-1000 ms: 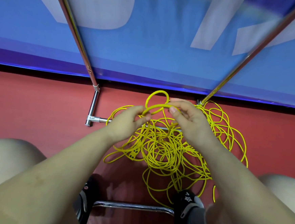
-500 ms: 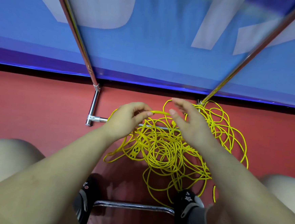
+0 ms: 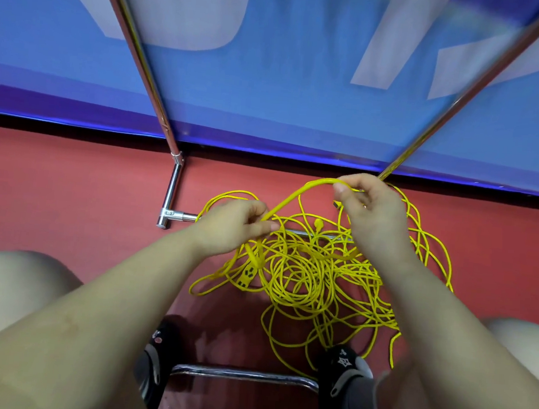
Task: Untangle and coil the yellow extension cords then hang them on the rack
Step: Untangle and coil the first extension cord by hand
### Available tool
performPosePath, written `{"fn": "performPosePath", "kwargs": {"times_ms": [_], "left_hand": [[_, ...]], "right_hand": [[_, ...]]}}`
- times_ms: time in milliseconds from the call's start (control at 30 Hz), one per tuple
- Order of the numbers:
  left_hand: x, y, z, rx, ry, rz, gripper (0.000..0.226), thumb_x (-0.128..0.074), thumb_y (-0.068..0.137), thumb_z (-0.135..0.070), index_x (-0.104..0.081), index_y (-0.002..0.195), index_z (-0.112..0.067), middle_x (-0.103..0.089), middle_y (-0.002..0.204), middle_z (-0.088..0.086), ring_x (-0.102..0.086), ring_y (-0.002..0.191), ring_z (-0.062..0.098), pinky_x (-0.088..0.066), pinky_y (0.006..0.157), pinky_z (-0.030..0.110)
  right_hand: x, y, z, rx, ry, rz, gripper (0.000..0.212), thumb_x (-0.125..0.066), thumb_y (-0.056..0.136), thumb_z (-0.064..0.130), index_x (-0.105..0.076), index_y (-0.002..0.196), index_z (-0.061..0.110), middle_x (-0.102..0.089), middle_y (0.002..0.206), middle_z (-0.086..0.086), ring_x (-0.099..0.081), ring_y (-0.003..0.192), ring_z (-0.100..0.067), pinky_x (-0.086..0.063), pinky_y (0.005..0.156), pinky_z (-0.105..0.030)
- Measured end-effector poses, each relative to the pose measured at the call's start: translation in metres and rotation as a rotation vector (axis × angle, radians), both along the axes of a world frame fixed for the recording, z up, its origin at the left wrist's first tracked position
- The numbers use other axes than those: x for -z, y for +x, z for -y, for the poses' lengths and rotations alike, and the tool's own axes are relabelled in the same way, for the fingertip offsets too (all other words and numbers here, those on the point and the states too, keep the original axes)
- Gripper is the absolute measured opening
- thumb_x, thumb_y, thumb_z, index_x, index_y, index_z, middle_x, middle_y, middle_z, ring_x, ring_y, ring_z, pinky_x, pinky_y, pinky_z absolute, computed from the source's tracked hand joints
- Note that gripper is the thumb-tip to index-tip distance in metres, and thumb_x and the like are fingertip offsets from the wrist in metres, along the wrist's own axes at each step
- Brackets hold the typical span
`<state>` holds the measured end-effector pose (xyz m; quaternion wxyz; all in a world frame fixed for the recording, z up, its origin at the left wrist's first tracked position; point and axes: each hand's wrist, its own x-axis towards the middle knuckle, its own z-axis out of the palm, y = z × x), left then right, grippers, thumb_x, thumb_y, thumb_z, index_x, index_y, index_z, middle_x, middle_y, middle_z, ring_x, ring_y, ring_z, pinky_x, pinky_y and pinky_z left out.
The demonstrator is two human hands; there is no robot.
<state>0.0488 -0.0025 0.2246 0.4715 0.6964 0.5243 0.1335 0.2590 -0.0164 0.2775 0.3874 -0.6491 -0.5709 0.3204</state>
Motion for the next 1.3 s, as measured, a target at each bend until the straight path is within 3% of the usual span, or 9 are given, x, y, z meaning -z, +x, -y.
{"fn": "performPosePath", "kwargs": {"times_ms": [100, 233, 367, 500, 600, 800, 1067, 1200, 1300], "left_hand": [[0.003, 0.000, 0.001, 0.045, -0.029, -0.052, 0.020, -0.061, 0.090, -0.031, -0.052, 0.079, -0.018, -0.066, 0.076, 0.001, -0.062, 0.075, 0.025, -0.049, 0.074, 0.041], [0.001, 0.002, 0.001, -0.014, -0.058, 0.053, 0.019, -0.058, 0.093, -0.014, -0.048, 0.079, -0.024, -0.063, 0.068, -0.010, -0.058, 0.059, 0.004, -0.046, 0.065, 0.027], [-0.007, 0.006, 0.003, 0.029, -0.059, 0.173, 0.019, -0.053, 0.095, -0.009, -0.054, 0.083, -0.025, -0.061, 0.067, -0.010, -0.055, 0.055, -0.001, -0.043, 0.057, 0.017], [-0.010, 0.010, 0.004, 0.021, -0.017, 0.189, 0.015, -0.054, 0.095, -0.016, -0.052, 0.085, -0.027, -0.061, 0.069, -0.009, -0.057, 0.054, 0.004, -0.045, 0.058, 0.023], [-0.006, 0.005, 0.003, -0.022, 0.016, 0.096, 0.008, -0.054, 0.094, -0.031, -0.049, 0.089, -0.033, -0.066, 0.077, -0.008, -0.059, 0.056, 0.005, -0.050, 0.066, 0.034], [-0.006, 0.000, 0.004, -0.010, -0.002, 0.066, 0.021, -0.057, 0.091, -0.037, -0.061, 0.078, -0.021, -0.058, 0.069, -0.004, -0.054, 0.067, 0.013, -0.045, 0.071, 0.032], [-0.004, -0.005, -0.007, -0.288, 0.100, -0.048, 0.022, -0.057, 0.092, -0.033, -0.062, 0.081, -0.016, -0.053, 0.064, -0.006, -0.049, 0.059, 0.013, -0.038, 0.056, 0.025], [-0.001, -0.010, -0.012, -0.457, 0.132, -0.113, 0.022, -0.058, 0.091, -0.035, -0.061, 0.080, -0.016, -0.058, 0.070, 0.001, -0.053, 0.070, 0.024, -0.041, 0.066, 0.032], [-0.002, -0.010, -0.012, -0.427, 0.081, 0.027, 0.017, -0.062, 0.090, -0.029, -0.062, 0.083, -0.014, -0.057, 0.067, -0.004, -0.052, 0.063, 0.016, -0.042, 0.060, 0.026]], "right_hand": [[0.010, 0.007, 0.000, 0.064, -0.029, 0.121, 0.008, -0.060, 0.089, 0.021, -0.066, 0.093, 0.017, -0.067, 0.092, -0.006, -0.062, 0.086, -0.017, -0.045, 0.080, -0.020], [0.017, 0.010, 0.000, 0.114, -0.065, 0.218, 0.016, -0.058, 0.090, 0.023, -0.063, 0.104, 0.016, -0.065, 0.106, -0.007, -0.059, 0.098, -0.019, -0.044, 0.088, -0.031], [0.014, -0.002, 0.007, -0.192, -0.001, 0.268, 0.041, -0.057, 0.090, 0.029, -0.050, 0.130, 0.020, -0.053, 0.130, 0.001, -0.047, 0.120, -0.013, -0.037, 0.102, -0.028], [0.021, -0.019, 0.017, -0.302, -0.030, 0.291, 0.027, -0.059, 0.089, 0.030, -0.063, 0.113, 0.018, -0.065, 0.099, 0.004, -0.060, 0.094, -0.015, -0.047, 0.085, -0.030], [0.021, -0.019, 0.013, -0.219, -0.058, 0.217, 0.014, -0.060, 0.090, 0.024, -0.066, 0.097, 0.015, -0.057, 0.072, 0.012, -0.054, 0.067, -0.007, -0.042, 0.068, -0.022], [0.021, 0.011, -0.006, 0.249, -0.055, 0.103, 0.015, -0.055, 0.092, 0.021, -0.065, 0.095, 0.010, -0.065, 0.085, -0.006, -0.057, 0.078, -0.018, -0.038, 0.069, -0.022], [0.031, 0.020, -0.001, 0.249, -0.157, 0.247, 0.024, -0.053, 0.093, 0.026, -0.064, 0.100, 0.007, -0.055, 0.073, -0.004, -0.050, 0.068, -0.021, -0.040, 0.068, -0.029], [0.038, 0.014, 0.001, 0.179, -0.238, 0.322, 0.033, -0.052, 0.093, 0.034, -0.065, 0.109, 0.007, -0.065, 0.107, -0.011, -0.057, 0.102, -0.028, -0.039, 0.078, -0.028], [0.038, 0.018, -0.003, 0.200, -0.260, 0.316, 0.033, -0.052, 0.093, 0.031, -0.063, 0.113, 0.007, -0.064, 0.111, -0.012, -0.056, 0.107, -0.028, -0.039, 0.081, -0.028]]}}
